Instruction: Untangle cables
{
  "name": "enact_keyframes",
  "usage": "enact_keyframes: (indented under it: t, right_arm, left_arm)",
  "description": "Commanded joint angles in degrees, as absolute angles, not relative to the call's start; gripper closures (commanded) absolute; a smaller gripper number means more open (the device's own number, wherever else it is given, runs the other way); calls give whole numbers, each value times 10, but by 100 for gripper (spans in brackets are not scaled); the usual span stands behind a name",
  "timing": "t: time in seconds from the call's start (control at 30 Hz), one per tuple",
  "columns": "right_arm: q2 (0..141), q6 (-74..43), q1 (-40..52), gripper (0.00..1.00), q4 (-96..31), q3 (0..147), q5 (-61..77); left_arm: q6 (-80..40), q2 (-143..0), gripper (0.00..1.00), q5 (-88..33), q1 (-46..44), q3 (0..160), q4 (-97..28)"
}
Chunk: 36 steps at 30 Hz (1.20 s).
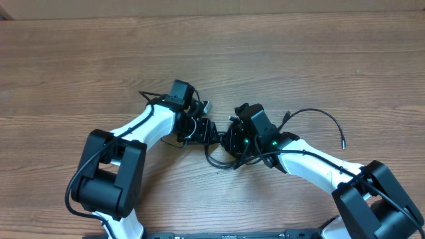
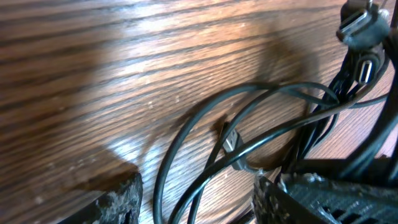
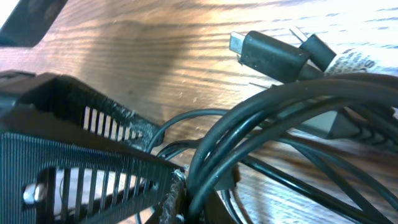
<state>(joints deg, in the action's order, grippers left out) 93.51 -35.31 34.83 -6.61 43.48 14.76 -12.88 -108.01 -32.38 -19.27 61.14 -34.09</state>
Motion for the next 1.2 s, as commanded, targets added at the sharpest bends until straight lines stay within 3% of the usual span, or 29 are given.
enact_keyframes:
  t: [0.0, 0.5, 0.63, 1.17]
  right_arm:
    - [938, -309, 336, 96, -52, 427, 228]
    - [938, -265, 272, 96, -44, 427, 323]
    - [938, -265, 269, 96, -44, 427, 322]
    - [938, -265, 269, 96, -53, 427, 309]
  left_arm:
    - [-87, -1095, 39, -275, -186, 602, -368]
    - [-42, -1095, 36, -275, -187, 601, -402]
    - [-43, -1095, 44, -275, -187, 601, -404]
    - [-65, -1095, 57, -281, -199, 601, -398]
